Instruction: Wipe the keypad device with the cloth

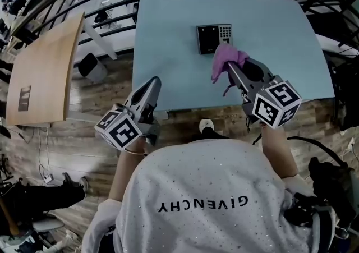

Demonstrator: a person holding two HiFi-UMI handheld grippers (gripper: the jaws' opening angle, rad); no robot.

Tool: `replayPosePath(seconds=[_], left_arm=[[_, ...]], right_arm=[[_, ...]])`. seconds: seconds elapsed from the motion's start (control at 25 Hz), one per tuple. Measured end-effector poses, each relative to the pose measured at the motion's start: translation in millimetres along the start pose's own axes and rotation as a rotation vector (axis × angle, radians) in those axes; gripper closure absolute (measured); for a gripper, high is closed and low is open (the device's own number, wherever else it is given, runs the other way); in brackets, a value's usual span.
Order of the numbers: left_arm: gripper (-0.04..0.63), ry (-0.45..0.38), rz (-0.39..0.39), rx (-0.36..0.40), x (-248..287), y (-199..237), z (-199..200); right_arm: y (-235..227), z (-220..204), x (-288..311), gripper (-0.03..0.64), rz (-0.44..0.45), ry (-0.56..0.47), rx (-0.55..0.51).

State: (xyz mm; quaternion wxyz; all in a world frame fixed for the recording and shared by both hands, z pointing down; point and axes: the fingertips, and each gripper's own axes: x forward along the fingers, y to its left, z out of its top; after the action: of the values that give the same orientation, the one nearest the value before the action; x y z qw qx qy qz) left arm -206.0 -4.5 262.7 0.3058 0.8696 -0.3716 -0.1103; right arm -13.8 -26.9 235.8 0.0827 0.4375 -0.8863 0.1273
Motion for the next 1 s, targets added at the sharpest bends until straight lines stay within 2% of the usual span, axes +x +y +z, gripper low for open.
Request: replayPosePath(seconds=[0.12, 0.2, 0.36, 0.52, 0.68, 0.84, 1.0], left_arm=[[0.595, 0.066, 0.046, 0.045, 29.3, 7.4, -20.9], [0.595, 0.082, 0.071, 0.033, 45.8, 16.1, -33.9], [0.595, 0.025, 0.122, -0.008, 74.1, 37.1, -46.1], [0.595, 0.017, 0.23, -0.048, 98.9, 58.3, -55.9], [0.595, 0.075, 0.318, -0.046, 114.2, 81.0, -65.1], [0.595, 0.065, 0.329, -0.062, 124.6, 99.0, -63.8], [0.595, 0.083, 0.351, -0.091, 131.6, 125.7, -73.9]], right_arm=[[-25.6, -11.8, 20.7, 0.547, 0.052, 0.034, 0.009], [-35.9, -19.3, 37.3, 0.548, 0.096, 0.056, 0.011], [-57.3, -34.3, 72.0, 0.548, 0.185, 0.101, -0.036], [-91.6, -51.0, 107.9, 0.551, 0.192, 0.123, -0.07], [-108.5, -70.8, 146.5, 0.551, 0.261, 0.147, 0.0], [-115.5, -83.0, 186.9, 0.549, 0.329, 0.169, 0.104], [-132.7, -96.6, 218.7, 0.549, 0.322, 0.165, 0.236]])
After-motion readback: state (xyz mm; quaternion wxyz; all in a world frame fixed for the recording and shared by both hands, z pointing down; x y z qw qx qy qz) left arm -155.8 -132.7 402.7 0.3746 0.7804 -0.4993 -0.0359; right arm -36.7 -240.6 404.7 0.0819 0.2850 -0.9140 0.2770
